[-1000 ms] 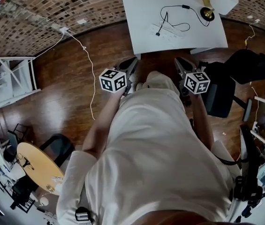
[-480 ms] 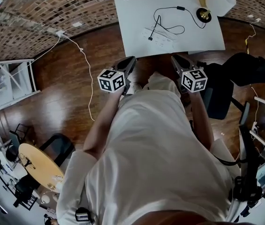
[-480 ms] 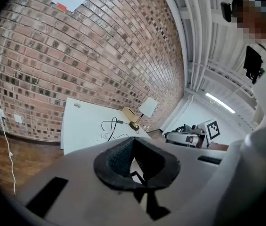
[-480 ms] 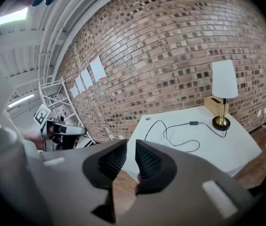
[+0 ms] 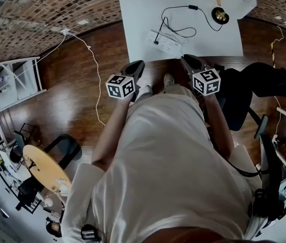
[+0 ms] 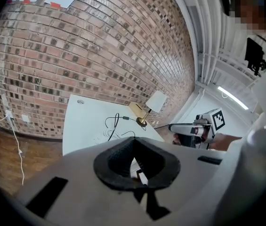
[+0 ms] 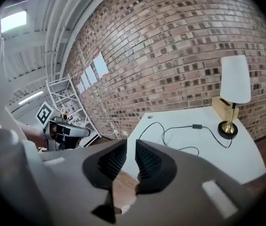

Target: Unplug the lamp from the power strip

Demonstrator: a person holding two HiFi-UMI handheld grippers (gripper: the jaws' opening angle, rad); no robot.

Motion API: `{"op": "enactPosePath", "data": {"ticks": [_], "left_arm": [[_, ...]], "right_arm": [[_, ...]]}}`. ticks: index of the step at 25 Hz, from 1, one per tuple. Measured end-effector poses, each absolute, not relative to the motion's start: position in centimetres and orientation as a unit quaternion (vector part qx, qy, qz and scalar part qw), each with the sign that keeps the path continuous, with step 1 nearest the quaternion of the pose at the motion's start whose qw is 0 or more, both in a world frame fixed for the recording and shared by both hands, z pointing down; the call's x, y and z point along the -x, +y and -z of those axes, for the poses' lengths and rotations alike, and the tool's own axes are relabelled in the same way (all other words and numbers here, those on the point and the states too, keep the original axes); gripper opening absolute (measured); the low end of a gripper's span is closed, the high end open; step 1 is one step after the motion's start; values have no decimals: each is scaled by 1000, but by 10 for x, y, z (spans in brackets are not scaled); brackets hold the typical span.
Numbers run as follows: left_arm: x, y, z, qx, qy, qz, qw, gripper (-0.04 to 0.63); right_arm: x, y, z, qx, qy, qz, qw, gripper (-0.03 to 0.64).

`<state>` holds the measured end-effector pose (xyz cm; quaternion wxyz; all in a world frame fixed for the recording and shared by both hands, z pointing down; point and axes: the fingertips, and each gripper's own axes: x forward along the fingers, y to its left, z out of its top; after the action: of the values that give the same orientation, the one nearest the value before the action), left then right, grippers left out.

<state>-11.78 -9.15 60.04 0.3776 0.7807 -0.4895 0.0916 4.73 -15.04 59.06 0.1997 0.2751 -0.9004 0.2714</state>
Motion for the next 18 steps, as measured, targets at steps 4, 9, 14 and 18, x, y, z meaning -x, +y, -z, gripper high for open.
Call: {"op": "enactPosePath", "data": {"ticks": [4, 9, 14, 18], "left_arm": [[110, -94, -607, -769, -504, -103, 379, 3], [109, -89, -616, -756, -515, -120, 385, 3], [106, -82, -621, -753, -508, -143, 393, 3], [114, -88, -627, -757, -493, -151, 401, 3]], "right_arm": [[-54, -160, -596, -262, -901, -291, 189, 51], [-54, -168, -602, -247, -904, -292, 191, 51], [-61, -172, -612, -246, -904, -282, 207, 51], [-55, -172, -618, -248, -909, -189, 278, 44]]}}
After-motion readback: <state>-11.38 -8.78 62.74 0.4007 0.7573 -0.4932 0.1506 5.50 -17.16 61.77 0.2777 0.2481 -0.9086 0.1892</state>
